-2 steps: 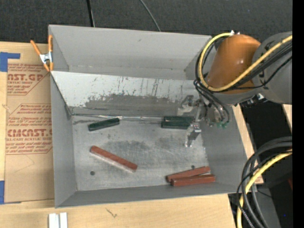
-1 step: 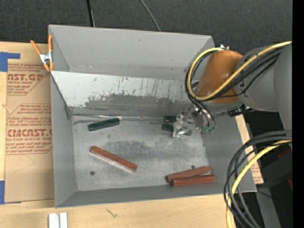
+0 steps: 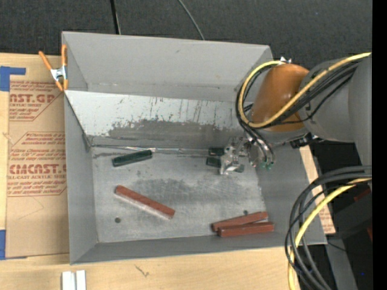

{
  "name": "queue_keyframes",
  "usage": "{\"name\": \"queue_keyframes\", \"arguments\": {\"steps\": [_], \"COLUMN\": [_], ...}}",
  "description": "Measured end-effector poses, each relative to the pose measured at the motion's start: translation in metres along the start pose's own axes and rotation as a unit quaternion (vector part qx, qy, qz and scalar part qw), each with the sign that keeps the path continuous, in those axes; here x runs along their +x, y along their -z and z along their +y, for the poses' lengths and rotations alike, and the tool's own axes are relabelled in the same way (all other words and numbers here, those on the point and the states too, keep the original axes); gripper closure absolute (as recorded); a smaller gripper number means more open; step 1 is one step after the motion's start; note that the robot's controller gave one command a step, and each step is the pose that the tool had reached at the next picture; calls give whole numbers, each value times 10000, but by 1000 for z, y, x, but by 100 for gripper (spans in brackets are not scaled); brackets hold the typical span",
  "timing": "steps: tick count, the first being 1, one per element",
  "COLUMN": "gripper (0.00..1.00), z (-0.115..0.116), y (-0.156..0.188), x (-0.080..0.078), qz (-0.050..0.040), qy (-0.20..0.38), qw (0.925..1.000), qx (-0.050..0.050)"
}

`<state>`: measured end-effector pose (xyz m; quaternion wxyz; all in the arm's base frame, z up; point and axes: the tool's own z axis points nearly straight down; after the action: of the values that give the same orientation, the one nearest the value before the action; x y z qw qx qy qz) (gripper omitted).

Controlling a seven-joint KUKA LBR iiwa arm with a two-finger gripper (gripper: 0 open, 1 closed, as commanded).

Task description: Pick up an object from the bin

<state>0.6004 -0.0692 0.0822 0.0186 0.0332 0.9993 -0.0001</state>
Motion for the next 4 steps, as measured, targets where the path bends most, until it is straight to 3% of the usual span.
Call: {"name": "queue_keyframes", "arguments": {"steps": [1, 2, 3, 4], "gripper": [100, 0, 0, 100], "z": [-2, -2, -2, -13], "y": [32, 45, 45, -4], "x": [7, 17, 16, 6], "qz": [180, 182, 177, 139], "qy": [-94, -113, -113, -1486], "qw": [9998, 9998, 9998, 9888], "qx": [1, 5, 6, 18]}}
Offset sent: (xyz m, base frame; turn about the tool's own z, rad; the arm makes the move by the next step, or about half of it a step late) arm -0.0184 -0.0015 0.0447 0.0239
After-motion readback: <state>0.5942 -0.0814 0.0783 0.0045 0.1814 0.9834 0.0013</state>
